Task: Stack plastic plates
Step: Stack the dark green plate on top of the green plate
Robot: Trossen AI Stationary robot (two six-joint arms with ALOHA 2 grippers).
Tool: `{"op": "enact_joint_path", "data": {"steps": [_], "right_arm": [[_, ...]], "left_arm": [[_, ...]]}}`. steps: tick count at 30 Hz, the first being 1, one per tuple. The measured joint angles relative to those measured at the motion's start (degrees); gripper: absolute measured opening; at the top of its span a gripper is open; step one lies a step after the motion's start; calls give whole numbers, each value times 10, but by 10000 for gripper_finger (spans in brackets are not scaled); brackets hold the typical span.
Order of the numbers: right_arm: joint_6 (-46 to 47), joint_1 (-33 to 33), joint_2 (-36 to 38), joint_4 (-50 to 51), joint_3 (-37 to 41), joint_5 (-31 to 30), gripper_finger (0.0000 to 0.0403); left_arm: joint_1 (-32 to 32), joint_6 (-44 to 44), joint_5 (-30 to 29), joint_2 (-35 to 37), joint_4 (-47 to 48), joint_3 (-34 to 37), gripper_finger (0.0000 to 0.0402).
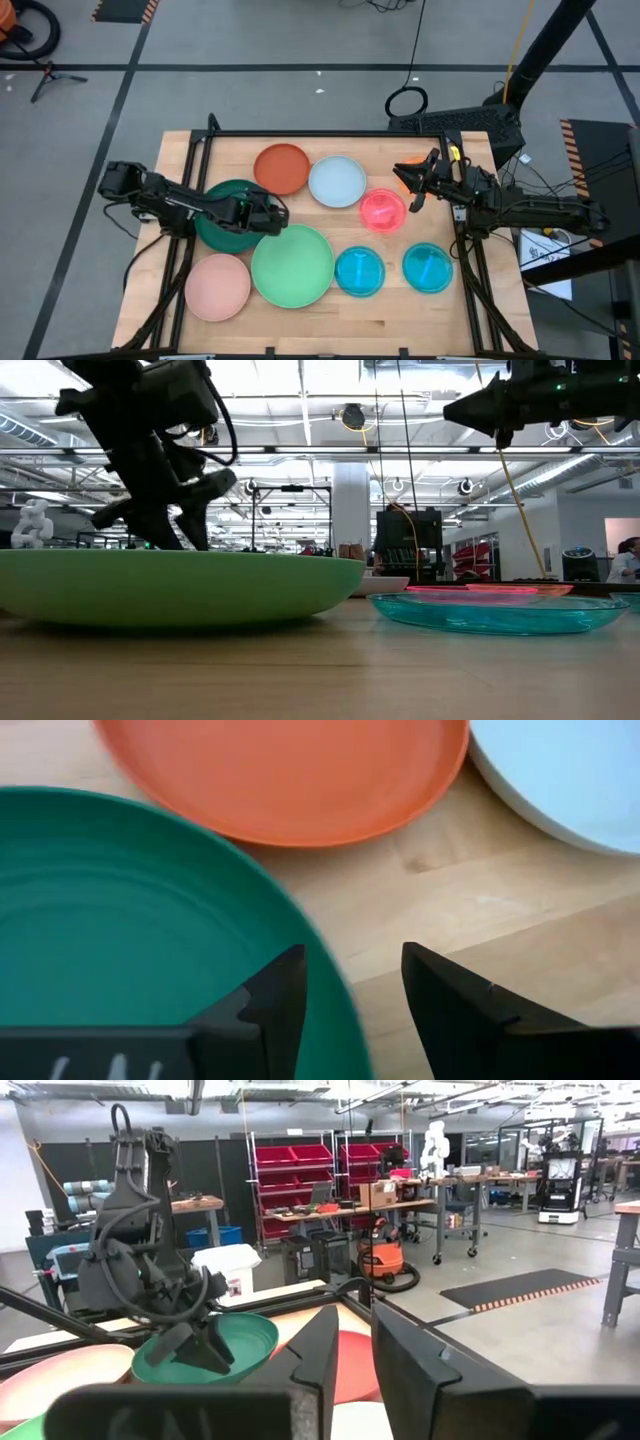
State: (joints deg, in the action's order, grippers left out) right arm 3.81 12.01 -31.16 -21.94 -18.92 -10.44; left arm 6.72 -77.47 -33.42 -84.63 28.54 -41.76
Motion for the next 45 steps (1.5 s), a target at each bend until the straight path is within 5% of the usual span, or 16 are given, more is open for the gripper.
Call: {"op": "enact_joint_path", "data": {"steps": [14, 28, 45], "right_arm": [[0, 0, 0, 0, 0, 0, 61], [0, 0, 0, -5, 0, 0, 61], [0, 0, 0, -1, 0, 2, 61]], "left_arm": [[3, -17, -1, -74, -16, 1, 168], [25, -8, -1, -77, -16, 1, 73], [44, -19, -7, -71, 21, 0, 37]]}}
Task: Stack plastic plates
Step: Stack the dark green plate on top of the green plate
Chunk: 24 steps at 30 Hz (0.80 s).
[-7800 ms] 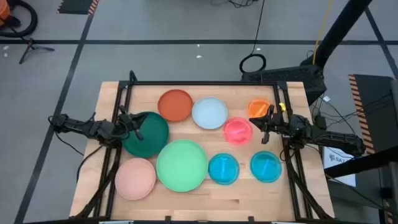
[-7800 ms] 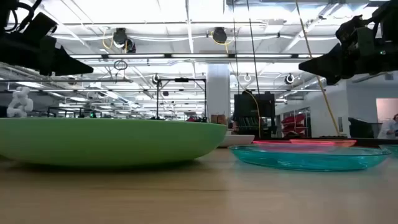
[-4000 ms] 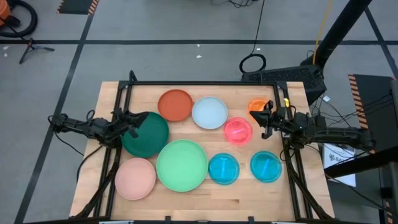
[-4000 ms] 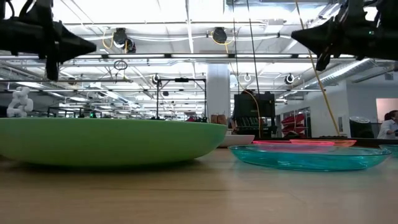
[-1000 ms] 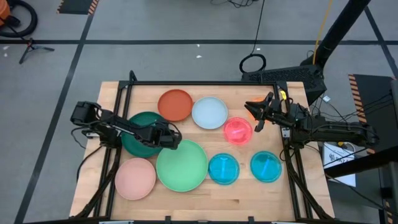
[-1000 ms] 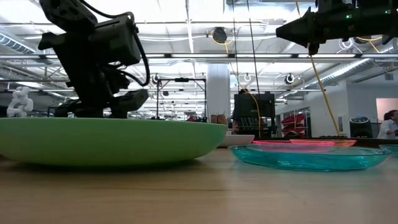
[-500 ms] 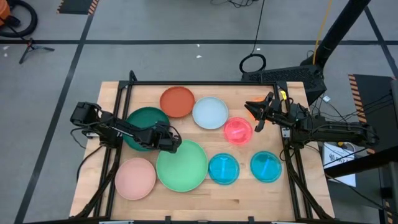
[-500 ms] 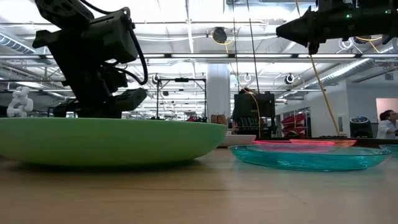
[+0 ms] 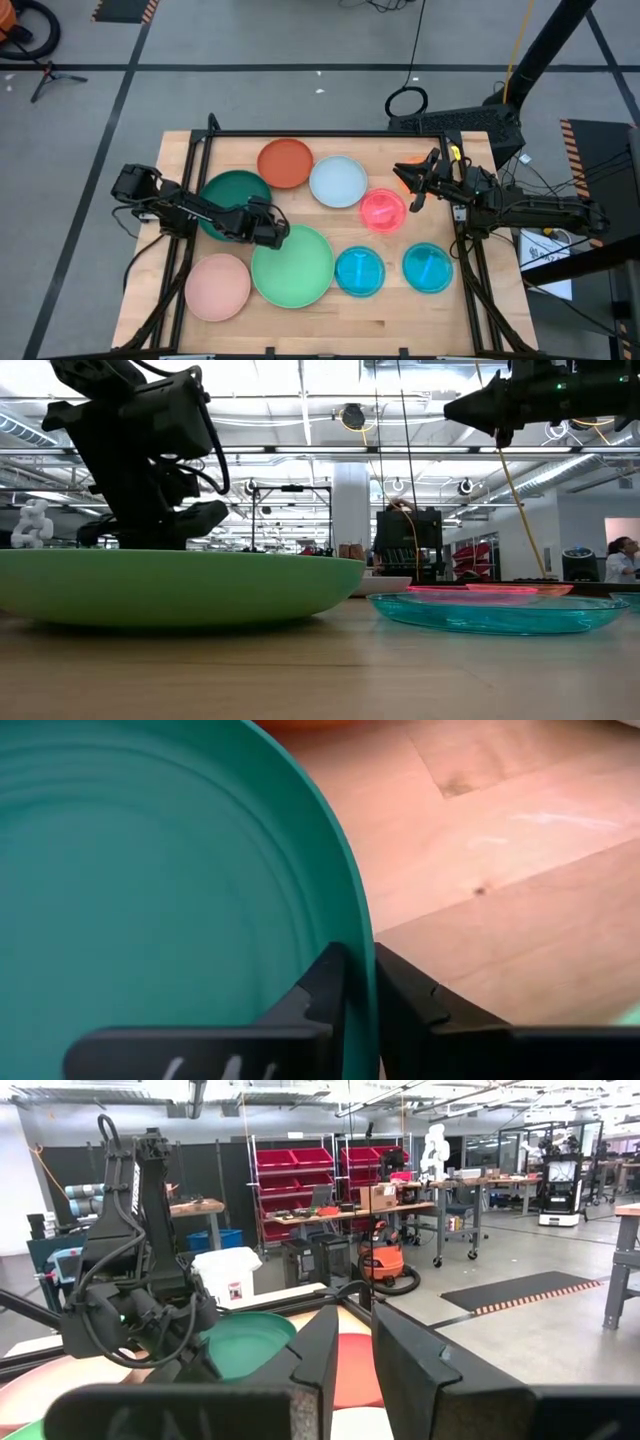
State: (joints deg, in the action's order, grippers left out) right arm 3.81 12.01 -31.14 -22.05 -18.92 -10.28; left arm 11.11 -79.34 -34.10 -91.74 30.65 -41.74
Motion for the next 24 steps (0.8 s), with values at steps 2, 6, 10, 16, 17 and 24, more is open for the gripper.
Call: {"op": "enact_joint_path", "data": {"steps": [2, 6, 10, 16, 17, 24], "right_arm": [[0, 0, 0, 2, 0, 0, 61], [0, 0, 0, 1, 0, 0, 61], [0, 0, 0, 1, 0, 0, 61], [2, 0, 0, 3, 0, 0, 61], [2, 0, 0, 3, 0, 0, 61], [2, 0, 0, 5, 0, 0, 61]], "left_arm": [[0, 1, -1, 0, 2, 0, 34], [3, 5, 6, -1, 47, -21, 32], [7, 8, 6, -1, 131, -69, 29], [24, 17, -6, -1, 239, -136, 27], [28, 17, -10, -1, 250, -144, 28], [56, 23, -27, -1, 310, -196, 13]]}}
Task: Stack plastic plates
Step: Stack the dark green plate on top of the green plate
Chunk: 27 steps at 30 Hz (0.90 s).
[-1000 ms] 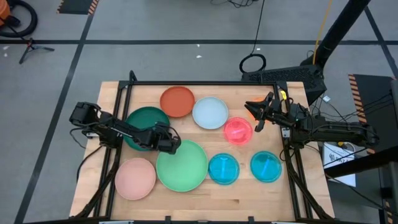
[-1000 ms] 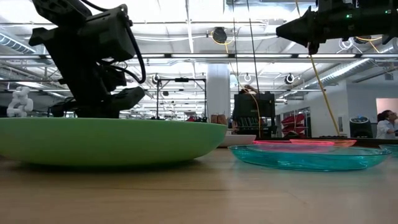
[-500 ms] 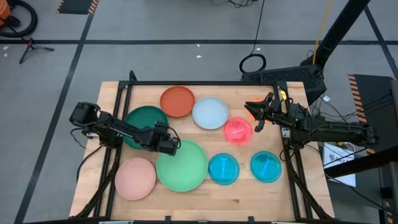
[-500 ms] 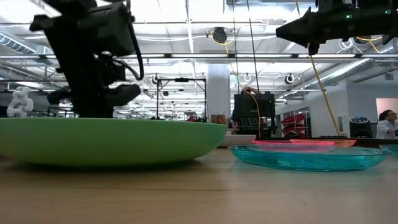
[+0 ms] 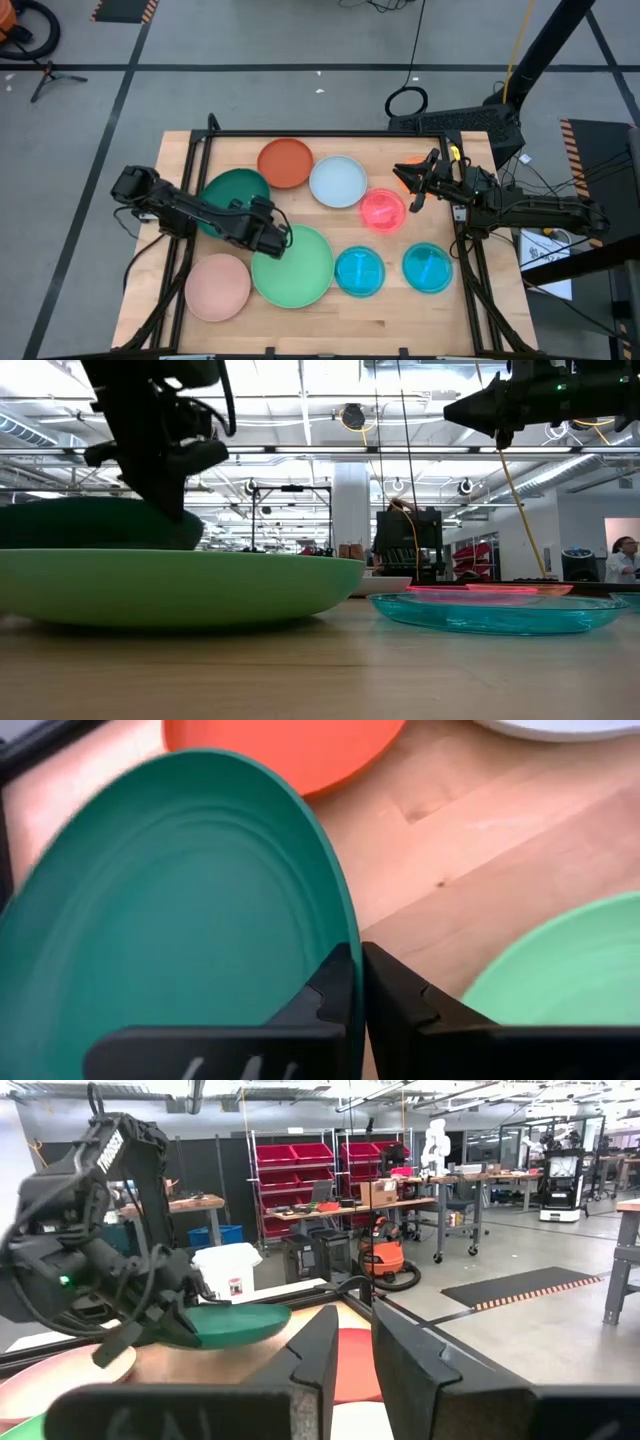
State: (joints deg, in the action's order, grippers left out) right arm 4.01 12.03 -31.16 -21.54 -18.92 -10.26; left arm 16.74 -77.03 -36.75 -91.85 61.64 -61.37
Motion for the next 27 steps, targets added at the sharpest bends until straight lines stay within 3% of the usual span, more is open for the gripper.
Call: {"op": "enact_joint_path", "data": {"steps": [12, 20, 27], "right_arm": [[-2, 0, 0, 0, 0, 0, 61], [-2, 0, 0, 0, 0, 0, 61], [-2, 0, 0, 0, 0, 0, 61]], "left_arm": [[47, 90, -24, 0, 61, -100, 10], [124, 338, -19, 1, 15, -168, 10], [174, 472, 109, -19, -125, -170, 10]]}}
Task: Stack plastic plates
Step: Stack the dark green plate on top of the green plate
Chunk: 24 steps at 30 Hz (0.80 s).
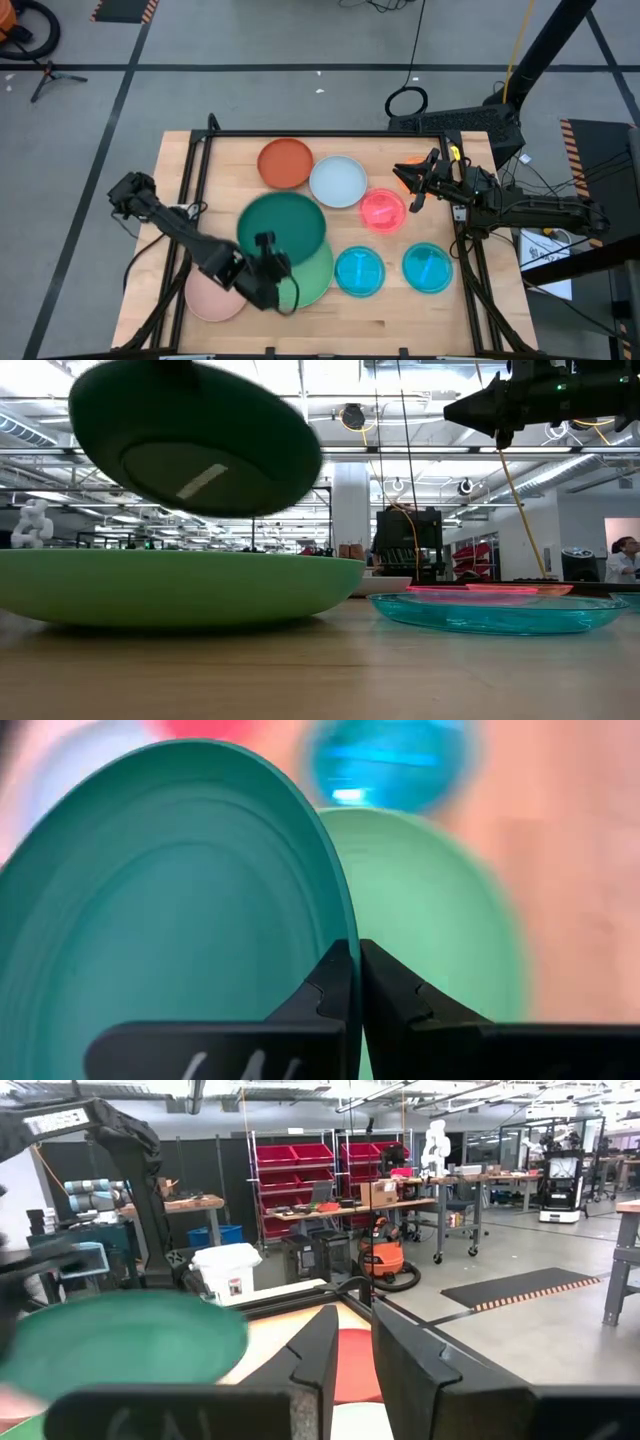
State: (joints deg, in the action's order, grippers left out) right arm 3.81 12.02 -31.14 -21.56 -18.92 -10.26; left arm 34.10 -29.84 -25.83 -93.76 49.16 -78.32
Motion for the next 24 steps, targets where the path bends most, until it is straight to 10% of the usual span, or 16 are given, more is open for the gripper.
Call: {"op": "enact_joint_path", "data": {"steps": [24], "right_arm": [[0, 0, 0, 5, 0, 0, 61]], "left_arm": [[32, -18, 62, -107, -74, 1, 36]]}}
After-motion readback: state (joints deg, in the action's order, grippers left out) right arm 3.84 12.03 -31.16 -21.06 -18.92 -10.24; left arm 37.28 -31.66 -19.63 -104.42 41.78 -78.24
